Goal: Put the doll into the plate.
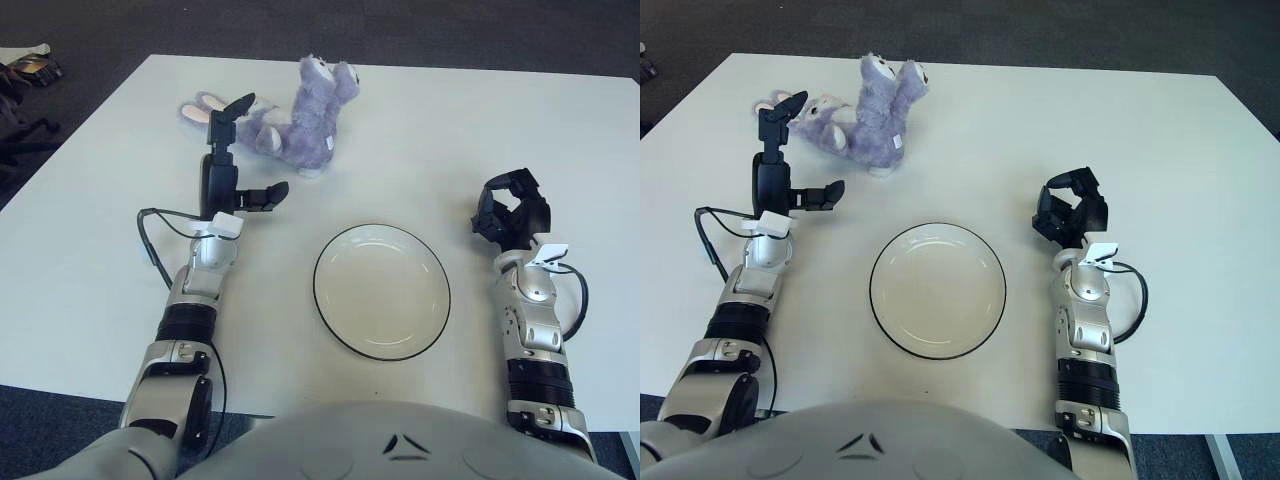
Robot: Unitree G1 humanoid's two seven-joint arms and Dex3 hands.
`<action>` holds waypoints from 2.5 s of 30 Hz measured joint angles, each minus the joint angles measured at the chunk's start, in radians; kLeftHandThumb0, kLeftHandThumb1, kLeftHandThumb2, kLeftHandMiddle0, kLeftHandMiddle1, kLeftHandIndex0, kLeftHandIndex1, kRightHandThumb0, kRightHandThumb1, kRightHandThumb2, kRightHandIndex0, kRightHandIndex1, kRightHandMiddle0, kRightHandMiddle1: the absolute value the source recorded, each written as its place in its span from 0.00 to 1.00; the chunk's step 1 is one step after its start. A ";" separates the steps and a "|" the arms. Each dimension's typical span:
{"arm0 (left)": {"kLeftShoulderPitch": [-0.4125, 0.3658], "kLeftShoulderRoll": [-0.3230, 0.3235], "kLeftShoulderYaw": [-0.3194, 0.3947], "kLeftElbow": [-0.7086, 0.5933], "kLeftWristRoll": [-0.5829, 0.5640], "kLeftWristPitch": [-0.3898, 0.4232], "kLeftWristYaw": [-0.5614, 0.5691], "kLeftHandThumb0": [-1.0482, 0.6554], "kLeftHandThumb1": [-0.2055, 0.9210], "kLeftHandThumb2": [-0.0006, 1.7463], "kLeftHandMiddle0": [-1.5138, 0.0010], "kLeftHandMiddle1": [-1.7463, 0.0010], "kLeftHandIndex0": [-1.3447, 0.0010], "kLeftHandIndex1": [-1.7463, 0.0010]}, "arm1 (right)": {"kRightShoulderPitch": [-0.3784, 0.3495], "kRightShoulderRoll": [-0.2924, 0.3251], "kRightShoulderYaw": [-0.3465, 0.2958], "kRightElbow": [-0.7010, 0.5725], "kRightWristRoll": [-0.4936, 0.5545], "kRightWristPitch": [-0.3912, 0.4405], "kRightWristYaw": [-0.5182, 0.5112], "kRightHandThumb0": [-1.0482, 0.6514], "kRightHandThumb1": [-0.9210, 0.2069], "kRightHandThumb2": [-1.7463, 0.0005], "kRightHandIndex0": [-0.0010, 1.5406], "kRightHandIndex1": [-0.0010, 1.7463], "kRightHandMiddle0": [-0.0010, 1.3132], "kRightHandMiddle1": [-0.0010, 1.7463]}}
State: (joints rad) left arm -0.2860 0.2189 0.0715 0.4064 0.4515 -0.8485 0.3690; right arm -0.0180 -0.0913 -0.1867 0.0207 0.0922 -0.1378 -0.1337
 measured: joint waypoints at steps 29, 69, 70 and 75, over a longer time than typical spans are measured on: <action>0.006 0.114 -0.074 0.002 0.069 0.121 -0.082 0.41 0.25 0.64 1.00 1.00 1.00 0.59 | -0.003 -0.008 0.007 0.024 -0.003 -0.007 0.038 0.37 0.32 0.42 0.78 1.00 0.33 1.00; -0.368 0.261 -0.373 0.263 0.532 0.378 0.366 0.16 0.67 0.37 1.00 1.00 1.00 0.83 | -0.016 -0.026 0.000 0.059 -0.003 -0.006 0.092 0.37 0.31 0.43 0.82 1.00 0.32 1.00; -0.374 0.262 -0.380 0.268 0.533 0.383 0.368 0.16 0.66 0.37 1.00 1.00 1.00 0.82 | -0.016 -0.027 0.000 0.059 -0.003 -0.005 0.093 0.37 0.31 0.43 0.82 1.00 0.32 1.00; -0.403 0.267 -0.409 0.293 0.540 0.409 0.366 0.17 0.65 0.36 1.00 1.00 1.00 0.82 | -0.015 -0.028 0.002 0.058 -0.004 0.000 0.095 0.37 0.31 0.43 0.82 1.00 0.32 1.00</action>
State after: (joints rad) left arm -0.6887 0.4857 -0.3377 0.6991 0.9912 -0.4400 0.7353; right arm -0.0331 -0.1195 -0.1846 0.0783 0.0884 -0.1373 -0.0390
